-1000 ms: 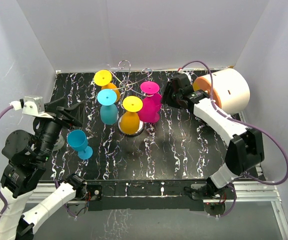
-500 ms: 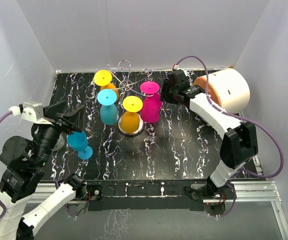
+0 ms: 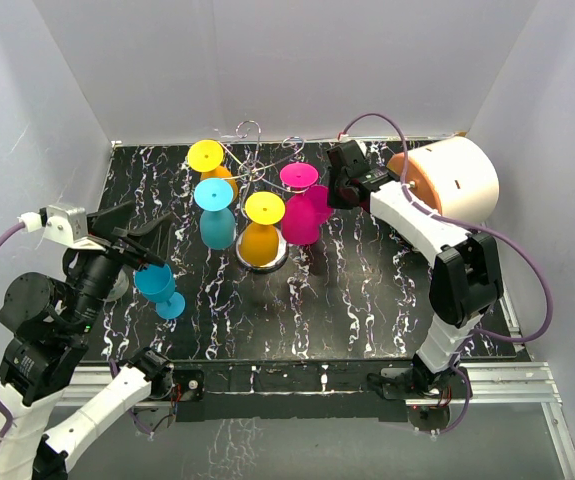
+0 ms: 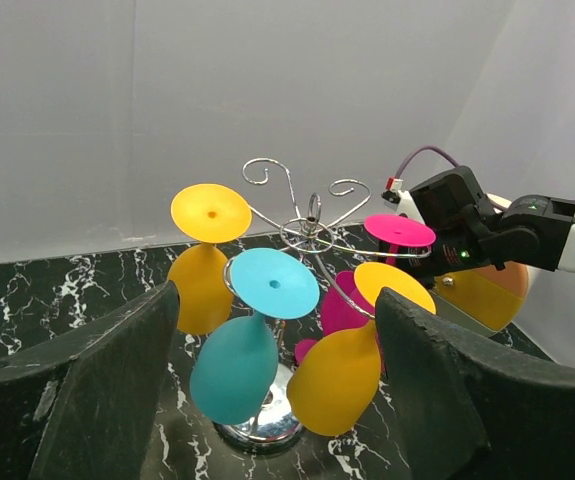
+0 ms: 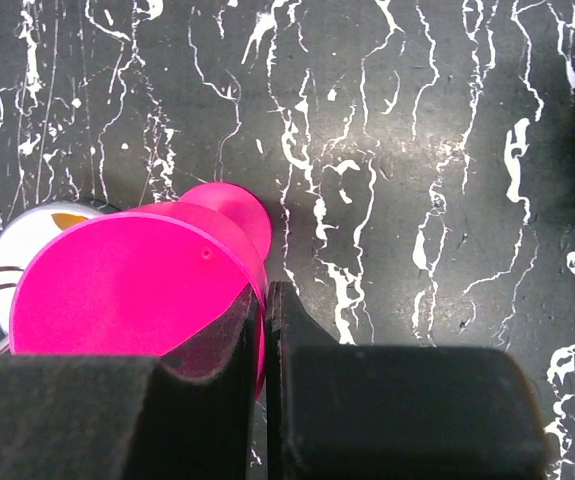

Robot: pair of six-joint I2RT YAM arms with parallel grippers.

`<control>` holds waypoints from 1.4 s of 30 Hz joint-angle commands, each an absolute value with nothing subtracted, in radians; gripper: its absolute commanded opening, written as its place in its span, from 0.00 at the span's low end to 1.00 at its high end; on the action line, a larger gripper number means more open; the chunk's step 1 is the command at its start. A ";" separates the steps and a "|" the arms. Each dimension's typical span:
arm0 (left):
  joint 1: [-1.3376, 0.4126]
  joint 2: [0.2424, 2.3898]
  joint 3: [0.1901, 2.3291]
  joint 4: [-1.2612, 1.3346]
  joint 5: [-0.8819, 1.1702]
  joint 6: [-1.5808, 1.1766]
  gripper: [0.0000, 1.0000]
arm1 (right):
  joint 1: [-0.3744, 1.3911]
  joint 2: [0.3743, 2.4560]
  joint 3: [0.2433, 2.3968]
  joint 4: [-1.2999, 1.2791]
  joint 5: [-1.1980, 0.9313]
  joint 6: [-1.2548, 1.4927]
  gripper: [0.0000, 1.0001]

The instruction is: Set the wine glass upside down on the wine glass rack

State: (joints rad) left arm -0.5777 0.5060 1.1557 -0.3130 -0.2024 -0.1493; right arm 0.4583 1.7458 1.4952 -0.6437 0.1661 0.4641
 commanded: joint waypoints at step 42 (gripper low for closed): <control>-0.574 1.012 1.326 0.169 0.427 -0.990 0.87 | 0.468 0.548 1.065 -0.379 0.301 0.594 0.00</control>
State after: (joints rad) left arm -0.5777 0.9306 1.2915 0.0120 0.3363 -0.7708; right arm 0.4664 0.5907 1.0855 -0.5404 0.3702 0.6296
